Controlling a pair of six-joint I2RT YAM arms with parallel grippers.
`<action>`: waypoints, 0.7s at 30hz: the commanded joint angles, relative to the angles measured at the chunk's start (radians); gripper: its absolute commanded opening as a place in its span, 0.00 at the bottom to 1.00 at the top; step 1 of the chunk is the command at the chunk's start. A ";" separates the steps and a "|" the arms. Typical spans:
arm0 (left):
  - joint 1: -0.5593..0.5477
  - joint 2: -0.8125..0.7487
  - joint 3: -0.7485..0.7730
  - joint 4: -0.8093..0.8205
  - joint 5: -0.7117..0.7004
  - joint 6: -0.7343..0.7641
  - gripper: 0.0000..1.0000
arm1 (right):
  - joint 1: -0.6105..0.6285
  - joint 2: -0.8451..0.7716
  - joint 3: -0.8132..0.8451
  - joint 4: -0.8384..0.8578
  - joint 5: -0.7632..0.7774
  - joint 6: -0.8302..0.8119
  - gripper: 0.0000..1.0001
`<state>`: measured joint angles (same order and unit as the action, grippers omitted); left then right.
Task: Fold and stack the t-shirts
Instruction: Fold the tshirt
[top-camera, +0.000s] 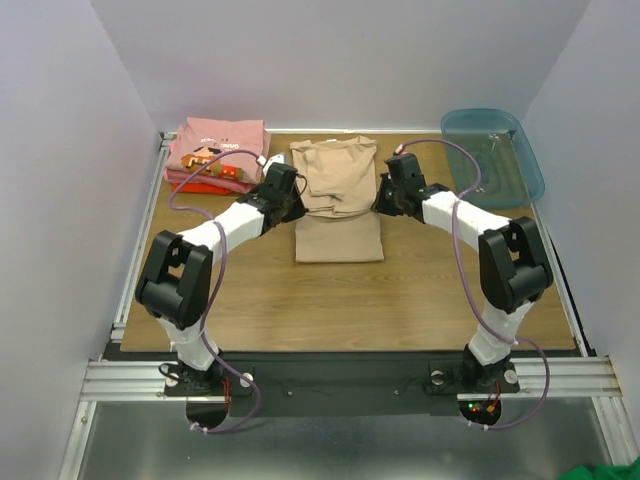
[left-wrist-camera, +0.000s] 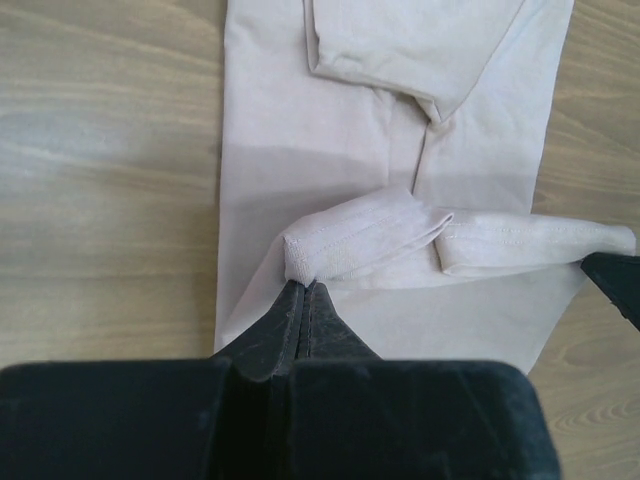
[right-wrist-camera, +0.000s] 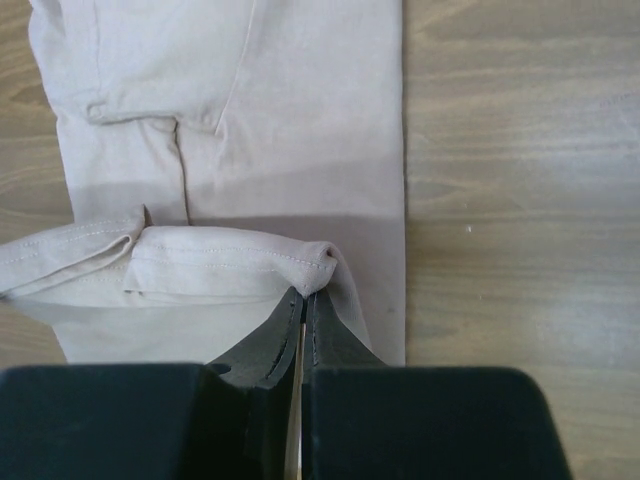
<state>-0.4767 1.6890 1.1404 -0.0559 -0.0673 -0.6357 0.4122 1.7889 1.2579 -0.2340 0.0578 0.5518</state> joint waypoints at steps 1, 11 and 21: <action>0.032 0.047 0.091 0.001 0.017 0.041 0.00 | -0.033 0.055 0.081 0.056 -0.036 -0.032 0.00; 0.053 0.161 0.231 -0.108 0.021 0.041 0.60 | -0.066 0.149 0.167 0.055 -0.111 -0.053 0.72; 0.052 -0.063 -0.018 -0.065 0.052 -0.010 0.98 | -0.055 -0.012 -0.012 0.056 -0.240 -0.067 1.00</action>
<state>-0.4255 1.7725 1.2316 -0.1390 -0.0322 -0.6216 0.3481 1.8774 1.3163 -0.2165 -0.1204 0.4957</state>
